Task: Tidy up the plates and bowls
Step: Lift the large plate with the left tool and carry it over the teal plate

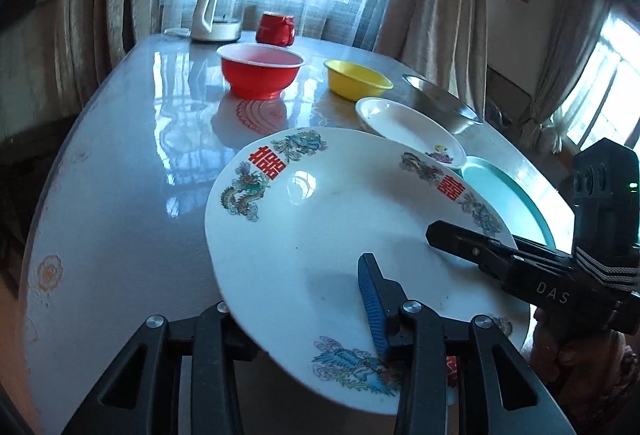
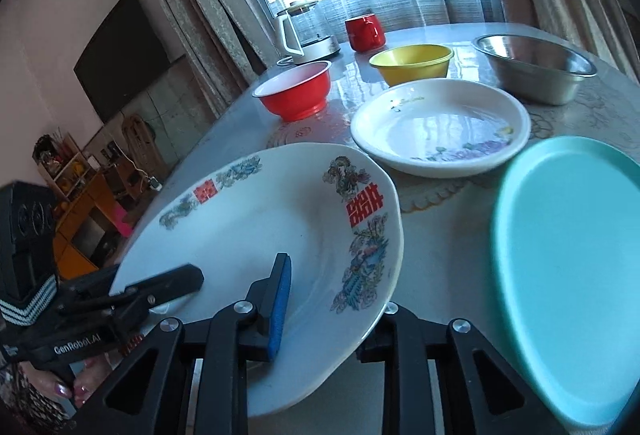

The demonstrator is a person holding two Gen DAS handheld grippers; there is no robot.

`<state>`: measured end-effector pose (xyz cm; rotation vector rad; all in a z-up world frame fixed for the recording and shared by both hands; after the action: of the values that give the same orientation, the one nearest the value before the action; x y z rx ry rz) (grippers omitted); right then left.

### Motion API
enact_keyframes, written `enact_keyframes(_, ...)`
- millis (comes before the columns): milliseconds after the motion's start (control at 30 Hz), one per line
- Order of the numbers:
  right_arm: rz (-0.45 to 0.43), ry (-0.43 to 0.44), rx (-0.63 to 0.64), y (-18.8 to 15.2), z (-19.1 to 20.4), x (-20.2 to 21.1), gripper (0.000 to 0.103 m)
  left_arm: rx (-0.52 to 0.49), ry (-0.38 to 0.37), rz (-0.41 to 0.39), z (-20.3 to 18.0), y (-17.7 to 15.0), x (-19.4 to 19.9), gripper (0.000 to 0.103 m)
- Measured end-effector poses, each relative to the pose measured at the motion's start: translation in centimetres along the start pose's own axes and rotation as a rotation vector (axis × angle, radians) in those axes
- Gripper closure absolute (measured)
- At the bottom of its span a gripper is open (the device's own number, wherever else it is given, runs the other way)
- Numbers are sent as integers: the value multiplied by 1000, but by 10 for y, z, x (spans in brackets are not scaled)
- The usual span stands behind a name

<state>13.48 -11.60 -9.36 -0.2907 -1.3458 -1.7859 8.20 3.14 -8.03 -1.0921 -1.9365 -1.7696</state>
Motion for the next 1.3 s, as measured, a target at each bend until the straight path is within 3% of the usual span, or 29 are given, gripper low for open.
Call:
enact_keyframes(600, -99, -32, -22, -9, -17, 60, 78, -89, -22, -110, -51, 10, 12, 62)
enact_keyframes(1300, -173, -132, -139, -16, -78, 114, 78, -195, -110, -94, -129, 29, -19, 61)
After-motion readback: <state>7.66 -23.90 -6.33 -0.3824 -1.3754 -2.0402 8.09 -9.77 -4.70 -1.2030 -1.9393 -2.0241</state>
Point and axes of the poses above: each gripper's, at about its wrist camera, not at the fingertips, and x roughly against the way its jaws point, z to its left, y to its top, the point moved 5 cm from there along -x, roughly the way its jaws point, and after that the axes turned 4 degrees about -x, right-handed, at the moved point
